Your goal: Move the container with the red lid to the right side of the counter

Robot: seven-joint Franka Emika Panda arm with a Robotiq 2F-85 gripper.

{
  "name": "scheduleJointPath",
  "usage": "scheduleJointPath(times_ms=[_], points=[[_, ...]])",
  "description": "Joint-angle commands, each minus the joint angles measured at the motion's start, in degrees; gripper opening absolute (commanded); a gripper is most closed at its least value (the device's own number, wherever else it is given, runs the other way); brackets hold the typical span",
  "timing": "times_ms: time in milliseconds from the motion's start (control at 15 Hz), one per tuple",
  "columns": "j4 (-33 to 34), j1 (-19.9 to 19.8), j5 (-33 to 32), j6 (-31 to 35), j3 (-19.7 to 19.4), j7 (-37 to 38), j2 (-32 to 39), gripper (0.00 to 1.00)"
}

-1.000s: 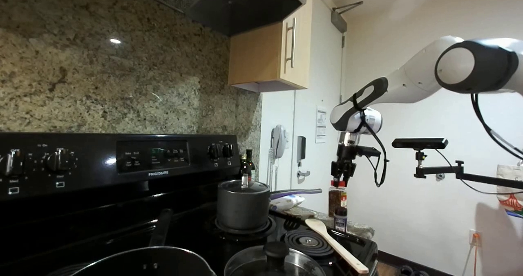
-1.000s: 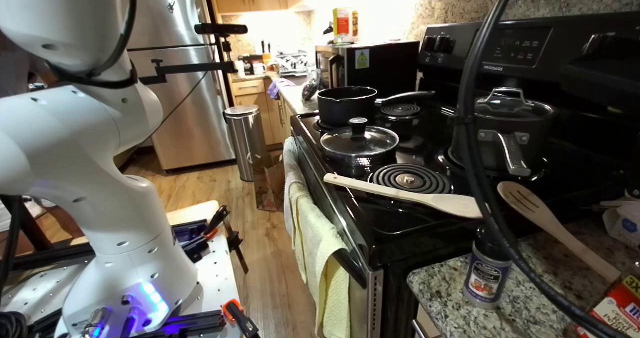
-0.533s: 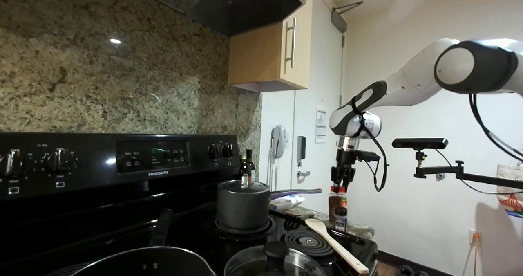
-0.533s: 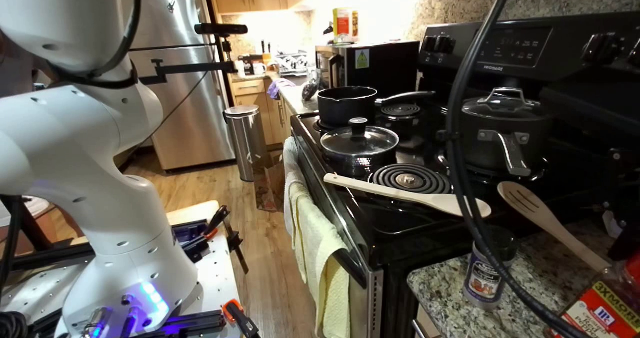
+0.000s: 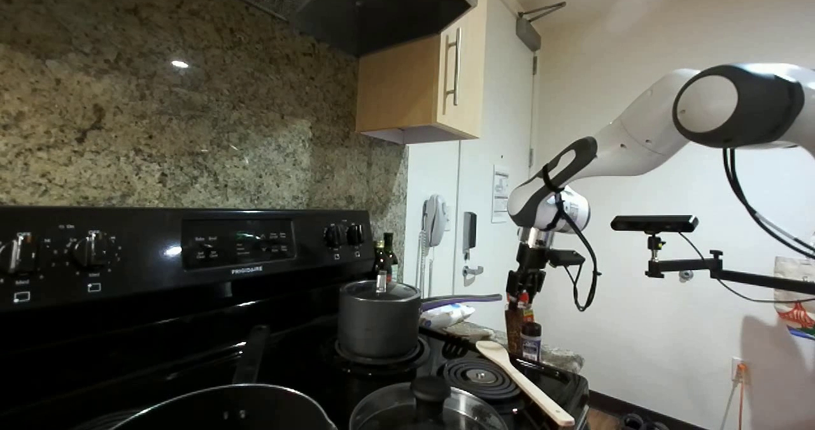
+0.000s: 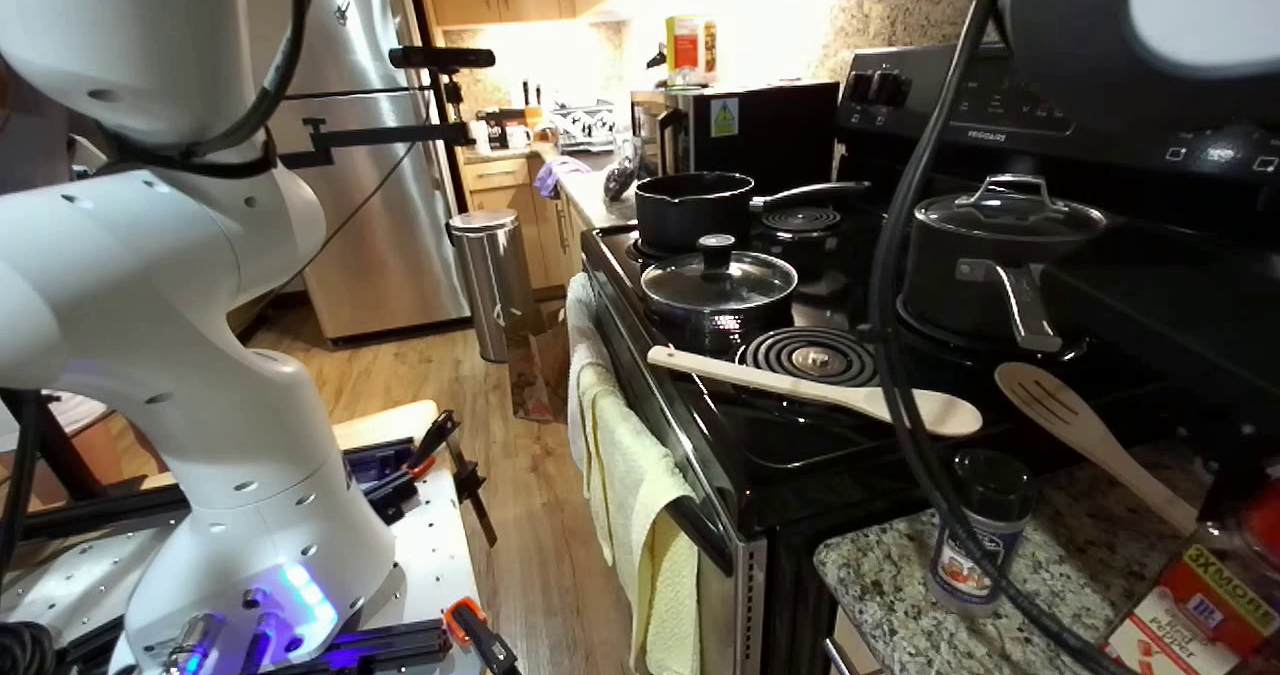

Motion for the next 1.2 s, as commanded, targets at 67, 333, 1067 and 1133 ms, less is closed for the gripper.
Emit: scheduleJointPath(times_ms=[67,333,1067,1133], points=[[-4.5,-1.0,1.3,6.7,0.9,-2.4,1.9,1.00],[-4.2,-1.6,1.0,6.3,0.7,-1.9,1.0,1.00],[-1.2,0.0,-0.1,-11.5,-0.7,2.3,-6.2,1.00],[-0.7,0.4,-0.1,-12.6,-1.0,3.3,-7.0,1.00]])
